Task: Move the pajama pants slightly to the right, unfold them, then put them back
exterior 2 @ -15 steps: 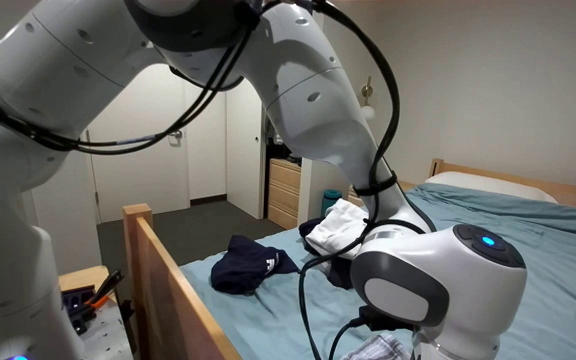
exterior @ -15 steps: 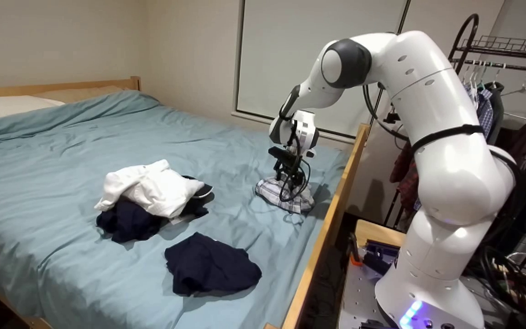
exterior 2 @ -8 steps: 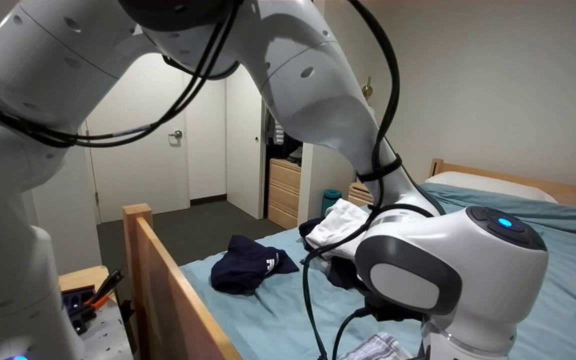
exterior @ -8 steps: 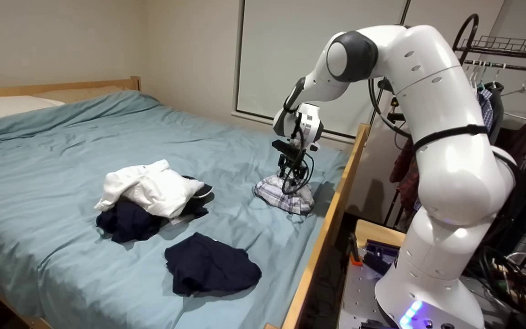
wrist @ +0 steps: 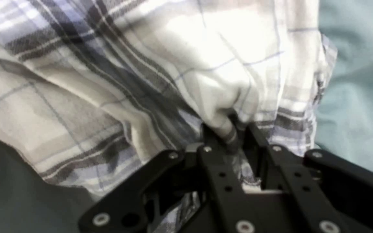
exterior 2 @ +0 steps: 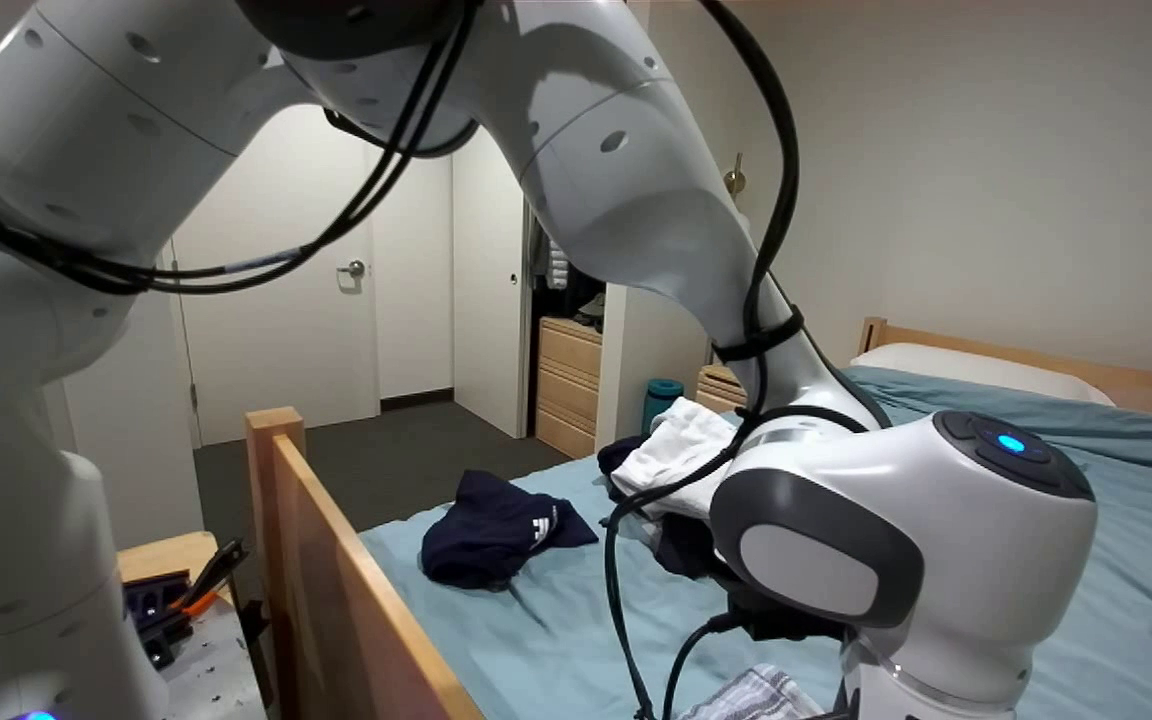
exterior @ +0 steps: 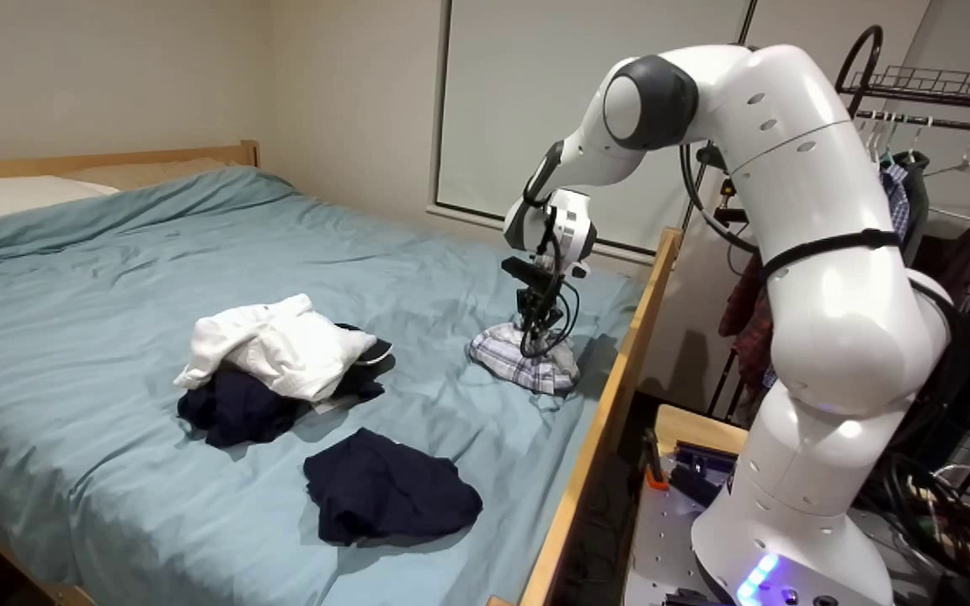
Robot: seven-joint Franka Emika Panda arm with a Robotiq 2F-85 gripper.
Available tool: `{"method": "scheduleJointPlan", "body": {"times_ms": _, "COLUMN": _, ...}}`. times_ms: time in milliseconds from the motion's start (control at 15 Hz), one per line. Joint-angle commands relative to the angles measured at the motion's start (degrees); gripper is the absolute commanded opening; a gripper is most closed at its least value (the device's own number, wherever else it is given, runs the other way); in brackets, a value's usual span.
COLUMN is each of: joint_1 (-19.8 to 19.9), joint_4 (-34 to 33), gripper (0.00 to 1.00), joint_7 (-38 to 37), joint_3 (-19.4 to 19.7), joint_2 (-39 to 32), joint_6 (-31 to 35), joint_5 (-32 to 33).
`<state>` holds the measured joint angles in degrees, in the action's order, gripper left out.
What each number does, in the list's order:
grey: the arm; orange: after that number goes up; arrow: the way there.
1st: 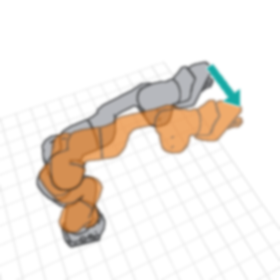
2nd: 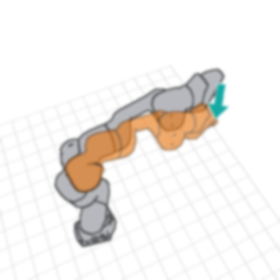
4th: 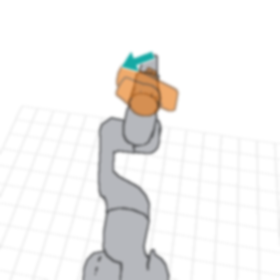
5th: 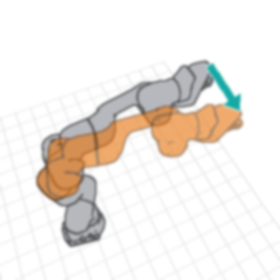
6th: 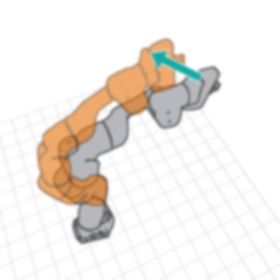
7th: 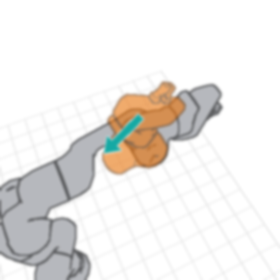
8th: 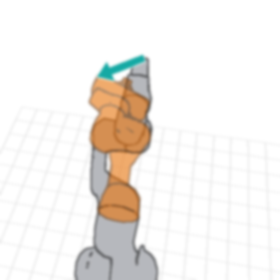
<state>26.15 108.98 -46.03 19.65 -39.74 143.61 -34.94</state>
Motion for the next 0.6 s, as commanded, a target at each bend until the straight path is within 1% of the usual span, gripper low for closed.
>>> {"method": "scheduleJointPlan", "body": {"times_ms": 0, "joint_1": 1.3, "joint_4": 1.9, "gripper": 0.05, "joint_7": 3.6, "joint_3": -1.2, "joint_2": 3.6, "joint_6": -2.3, "joint_5": 0.0}}
{"method": "scheduleJointPlan", "body": {"times_ms": 67, "joint_1": 1.7, "joint_4": 2.4, "gripper": 0.03, "joint_7": 6.7, "joint_3": -2.0, "joint_2": 5.0, "joint_6": -2.6, "joint_5": -0.2}}
{"method": "scheduleJointPlan", "body": {"times_ms": 133, "joint_1": 1.3, "joint_4": 3.8, "gripper": 0.01, "joint_7": 9.9, "joint_3": -2.3, "joint_2": 7.1, "joint_6": -2.6, "joint_5": 0.2}}
{"method": "scheduleJointPlan", "body": {"times_ms": 200, "joint_1": 0.0, "joint_4": 5.3, "gripper": 0.0, "joint_7": 11.6, "joint_3": -1.7, "joint_2": 9.0, "joint_6": -2.5, "joint_5": 1.2}}
{"method": "scheduleJointPlan", "body": {"times_ms": 267, "joint_1": -1.4, "joint_4": 7.2, "gripper": 0.04, "joint_7": 13.2, "joint_3": -1.4, "joint_2": 11.3, "joint_6": -2.3, "joint_5": 2.1}}
{"method": "scheduleJointPlan", "body": {"times_ms": 333, "joint_1": -3.0, "joint_4": 9.3, "gripper": 0.04, "joint_7": 14.3, "joint_3": -1.1, "joint_2": 13.6, "joint_6": -2.1, "joint_5": 3.5}}
{"method": "scheduleJointPlan", "body": {"times_ms": 400, "joint_1": -4.6, "joint_4": 12.8, "gripper": 0.04, "joint_7": 15.7, "joint_3": -1.6, "joint_2": 15.7, "joint_6": -0.3, "joint_5": 4.2}}
{"method": "scheduleJointPlan", "body": {"times_ms": 533, "joint_1": -7.5, "joint_4": 18.2, "gripper": 0.04, "joint_7": 17.3, "joint_3": -2.3, "joint_2": 20.3, "joint_6": 0.1, "joint_5": 6.3}}
